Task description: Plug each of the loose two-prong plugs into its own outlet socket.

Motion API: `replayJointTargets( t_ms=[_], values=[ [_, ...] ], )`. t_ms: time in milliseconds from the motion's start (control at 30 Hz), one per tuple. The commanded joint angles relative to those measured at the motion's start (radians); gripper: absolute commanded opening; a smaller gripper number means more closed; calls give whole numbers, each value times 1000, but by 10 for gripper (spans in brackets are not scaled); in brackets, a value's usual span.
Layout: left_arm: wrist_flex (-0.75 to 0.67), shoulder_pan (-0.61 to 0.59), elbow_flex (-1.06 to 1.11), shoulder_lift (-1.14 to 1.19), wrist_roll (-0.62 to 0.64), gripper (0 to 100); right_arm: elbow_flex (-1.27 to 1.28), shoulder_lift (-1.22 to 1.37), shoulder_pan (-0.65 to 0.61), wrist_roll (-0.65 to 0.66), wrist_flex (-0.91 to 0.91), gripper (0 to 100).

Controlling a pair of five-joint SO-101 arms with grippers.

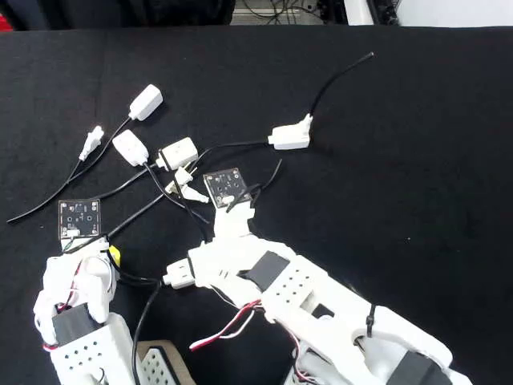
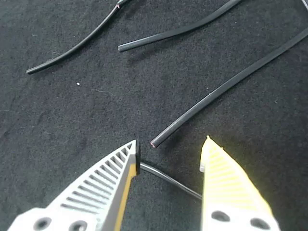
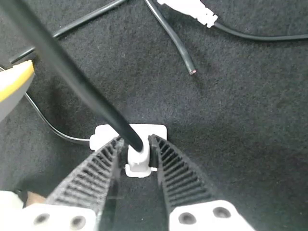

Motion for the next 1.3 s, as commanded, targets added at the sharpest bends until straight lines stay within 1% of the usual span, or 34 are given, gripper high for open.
replayJointTargets(
  t_ms=[0, 300, 467, 633, 767, 1000, 1100, 1200, 1267],
  values=[
    [-21, -8, 4, -5, -6, 216, 4, -21, 49, -9, -32, 12],
    [-21, -8, 4, -5, -6, 216, 15, -18, 48, -8, -43, 12],
    [-21, -8, 4, -5, -6, 216, 15, 88, 8, -6, -100, 12],
    [-21, -10, 4, -5, -6, 216, -47, 217, -9, -6, -91, 12],
    [-21, -10, 4, -5, -6, 216, -56, 222, -11, 2, -63, 12],
    [-21, -8, 4, -5, -6, 216, -47, 176, 9, 167, -20, 12],
    [-21, -8, 4, -5, -6, 216, -30, 162, 38, 264, -28, 12],
    [-21, -8, 4, -5, -6, 216, 1, 136, 41, 348, -29, 12],
    [-21, -8, 4, -5, -6, 216, 16, 107, 41, 361, -29, 12]
  ],
)
